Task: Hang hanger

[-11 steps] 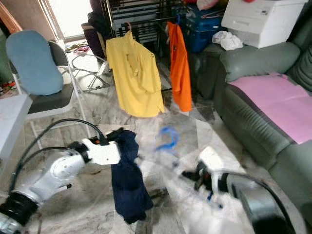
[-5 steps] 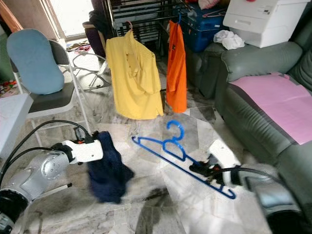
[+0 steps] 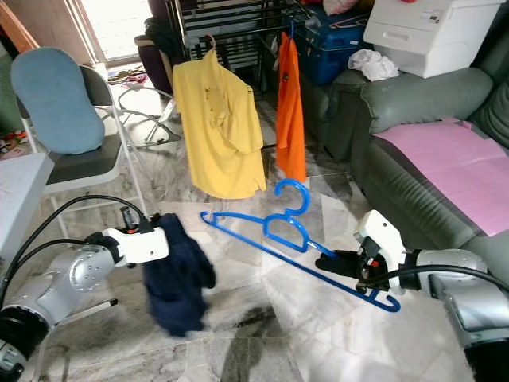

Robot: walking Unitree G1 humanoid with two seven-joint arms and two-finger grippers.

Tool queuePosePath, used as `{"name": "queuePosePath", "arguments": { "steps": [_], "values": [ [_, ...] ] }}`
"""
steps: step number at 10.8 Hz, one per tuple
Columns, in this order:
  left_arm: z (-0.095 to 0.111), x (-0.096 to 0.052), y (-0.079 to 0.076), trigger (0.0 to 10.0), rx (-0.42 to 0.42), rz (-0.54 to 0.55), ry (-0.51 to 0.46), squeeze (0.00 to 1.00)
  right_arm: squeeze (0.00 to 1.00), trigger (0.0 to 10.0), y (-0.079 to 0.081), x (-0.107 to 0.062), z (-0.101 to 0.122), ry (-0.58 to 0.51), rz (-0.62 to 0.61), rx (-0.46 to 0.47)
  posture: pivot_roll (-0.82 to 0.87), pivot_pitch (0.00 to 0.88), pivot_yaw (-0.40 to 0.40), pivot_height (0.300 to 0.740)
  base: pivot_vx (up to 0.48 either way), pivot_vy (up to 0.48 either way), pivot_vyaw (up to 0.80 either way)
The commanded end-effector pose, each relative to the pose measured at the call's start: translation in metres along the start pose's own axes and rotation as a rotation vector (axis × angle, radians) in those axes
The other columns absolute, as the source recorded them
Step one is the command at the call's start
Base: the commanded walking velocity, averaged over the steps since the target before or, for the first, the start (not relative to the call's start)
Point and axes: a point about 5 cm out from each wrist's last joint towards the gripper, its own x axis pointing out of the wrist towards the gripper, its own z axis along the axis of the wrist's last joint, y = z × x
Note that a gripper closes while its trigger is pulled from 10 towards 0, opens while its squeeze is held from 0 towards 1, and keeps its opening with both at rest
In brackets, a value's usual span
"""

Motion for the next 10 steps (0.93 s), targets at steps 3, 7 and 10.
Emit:
{"name": "queuePosePath", "arguments": {
  "steps": [3,7,10],
  "values": [
    [0.010,0.002,0.008,10.0,-0.025,0.036,-0.068,0.00,0.00,10.0,0.011,0.012,0.005,-0.020,0.081,-0.011,-0.13,0.000,0.098,0.740,0.000,0.000,0.00],
    [0.023,0.001,0.017,10.0,-0.059,0.104,-0.174,0.00,0.00,10.0,0.019,0.025,-0.003,-0.004,0.120,0.008,-0.12,0.000,0.095,0.740,0.000,0.000,0.00],
    [0.054,-0.014,0.048,10.0,-0.148,0.289,-0.417,0.00,0.00,10.0,0.018,0.038,-0.021,0.016,0.091,0.101,-0.11,0.000,0.089,0.740,0.000,0.000,0.00]
  ]
}}
